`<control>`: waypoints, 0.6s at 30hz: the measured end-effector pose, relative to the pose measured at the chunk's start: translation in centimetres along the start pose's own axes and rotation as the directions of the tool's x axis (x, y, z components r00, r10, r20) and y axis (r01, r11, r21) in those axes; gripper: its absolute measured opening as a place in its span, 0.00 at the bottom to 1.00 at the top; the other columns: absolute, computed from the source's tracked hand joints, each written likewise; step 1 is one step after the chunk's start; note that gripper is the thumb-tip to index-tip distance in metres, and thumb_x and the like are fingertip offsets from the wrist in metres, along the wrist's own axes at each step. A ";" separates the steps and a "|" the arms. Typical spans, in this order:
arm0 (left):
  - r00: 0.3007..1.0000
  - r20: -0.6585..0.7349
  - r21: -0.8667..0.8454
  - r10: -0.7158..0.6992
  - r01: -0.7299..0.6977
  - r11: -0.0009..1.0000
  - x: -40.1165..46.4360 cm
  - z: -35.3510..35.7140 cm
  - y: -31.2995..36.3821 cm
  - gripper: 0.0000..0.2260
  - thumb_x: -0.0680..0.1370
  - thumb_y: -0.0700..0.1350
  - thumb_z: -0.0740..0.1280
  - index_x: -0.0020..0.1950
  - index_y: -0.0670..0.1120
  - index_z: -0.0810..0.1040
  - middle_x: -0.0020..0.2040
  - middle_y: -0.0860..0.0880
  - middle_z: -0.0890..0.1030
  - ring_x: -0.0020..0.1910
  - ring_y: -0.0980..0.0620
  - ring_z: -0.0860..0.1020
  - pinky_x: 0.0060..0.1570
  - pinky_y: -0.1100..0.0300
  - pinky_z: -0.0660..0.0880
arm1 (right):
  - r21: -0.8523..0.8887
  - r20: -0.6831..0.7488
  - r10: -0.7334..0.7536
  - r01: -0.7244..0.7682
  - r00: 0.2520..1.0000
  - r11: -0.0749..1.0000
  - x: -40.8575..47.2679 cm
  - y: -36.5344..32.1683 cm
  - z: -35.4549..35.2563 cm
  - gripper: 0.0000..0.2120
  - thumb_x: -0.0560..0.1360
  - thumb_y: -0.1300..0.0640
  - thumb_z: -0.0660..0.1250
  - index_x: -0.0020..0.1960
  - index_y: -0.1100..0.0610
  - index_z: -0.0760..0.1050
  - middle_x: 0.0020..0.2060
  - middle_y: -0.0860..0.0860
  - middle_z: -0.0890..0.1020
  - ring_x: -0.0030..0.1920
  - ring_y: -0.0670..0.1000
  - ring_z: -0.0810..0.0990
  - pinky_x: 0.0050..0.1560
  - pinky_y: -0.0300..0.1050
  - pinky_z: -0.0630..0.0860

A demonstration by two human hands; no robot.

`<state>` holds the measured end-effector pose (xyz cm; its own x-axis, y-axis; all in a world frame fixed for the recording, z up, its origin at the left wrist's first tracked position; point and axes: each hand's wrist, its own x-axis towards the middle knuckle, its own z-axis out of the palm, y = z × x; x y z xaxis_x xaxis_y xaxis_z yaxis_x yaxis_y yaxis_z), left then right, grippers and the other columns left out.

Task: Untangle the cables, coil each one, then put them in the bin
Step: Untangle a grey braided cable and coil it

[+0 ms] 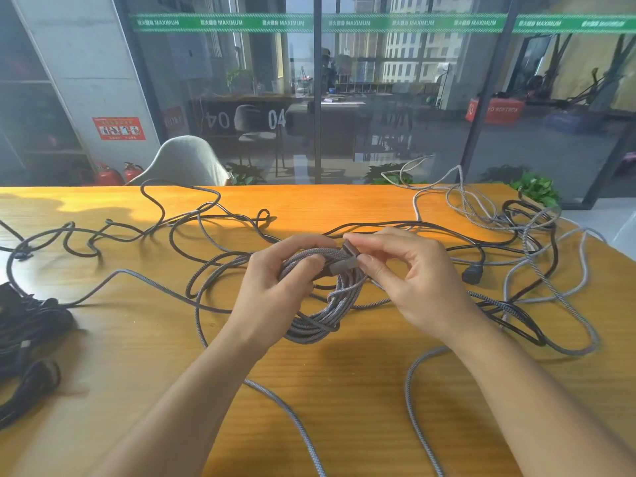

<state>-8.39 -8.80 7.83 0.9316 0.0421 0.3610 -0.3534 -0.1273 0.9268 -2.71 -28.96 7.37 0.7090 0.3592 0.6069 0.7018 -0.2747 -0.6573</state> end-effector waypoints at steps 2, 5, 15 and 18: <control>1.000 0.001 -0.015 -0.003 0.003 1.000 -0.1 0.1 0.1 0.11 0.79 0.46 0.64 0.56 0.50 0.85 0.28 0.58 0.69 0.24 0.56 0.63 0.27 0.70 0.63 | -0.023 -0.011 -0.039 0.038 0.999 0.999 0.0 0.0 0.1 0.14 0.80 0.62 0.72 0.63 0.51 0.84 0.48 0.42 0.85 0.47 0.51 0.81 0.52 0.45 0.78; 1.000 0.004 -0.025 -0.014 0.014 1.000 -0.2 0.1 0.2 0.12 0.79 0.46 0.63 0.56 0.50 0.85 0.27 0.58 0.70 0.24 0.56 0.63 0.26 0.69 0.63 | -0.035 0.008 -0.076 0.076 0.997 0.997 -0.1 0.1 0.1 0.14 0.80 0.63 0.72 0.64 0.53 0.84 0.47 0.42 0.84 0.47 0.51 0.81 0.51 0.46 0.78; 0.999 -0.020 -0.003 -0.043 0.043 0.999 -0.1 0.0 0.4 0.10 0.85 0.40 0.63 0.56 0.47 0.85 0.26 0.58 0.71 0.24 0.57 0.64 0.27 0.67 0.63 | 0.231 0.080 0.088 -0.105 0.993 0.967 0.0 -0.1 0.3 0.13 0.82 0.62 0.67 0.63 0.52 0.83 0.54 0.49 0.86 0.59 0.51 0.84 0.61 0.46 0.79; 0.998 -0.016 0.011 -0.053 0.053 0.999 0.2 -0.3 0.3 0.10 0.84 0.40 0.64 0.56 0.47 0.85 0.27 0.58 0.71 0.25 0.55 0.63 0.27 0.64 0.62 | 0.196 0.090 0.081 -0.098 0.993 0.976 -0.1 -0.2 0.4 0.13 0.83 0.62 0.67 0.64 0.52 0.82 0.55 0.48 0.87 0.59 0.51 0.84 0.63 0.48 0.80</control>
<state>-8.36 -8.54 8.16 0.9475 0.0645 0.3133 -0.3027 -0.1358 0.9434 -2.93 -28.60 7.23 0.7546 0.4146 0.5086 0.6017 -0.1283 -0.7883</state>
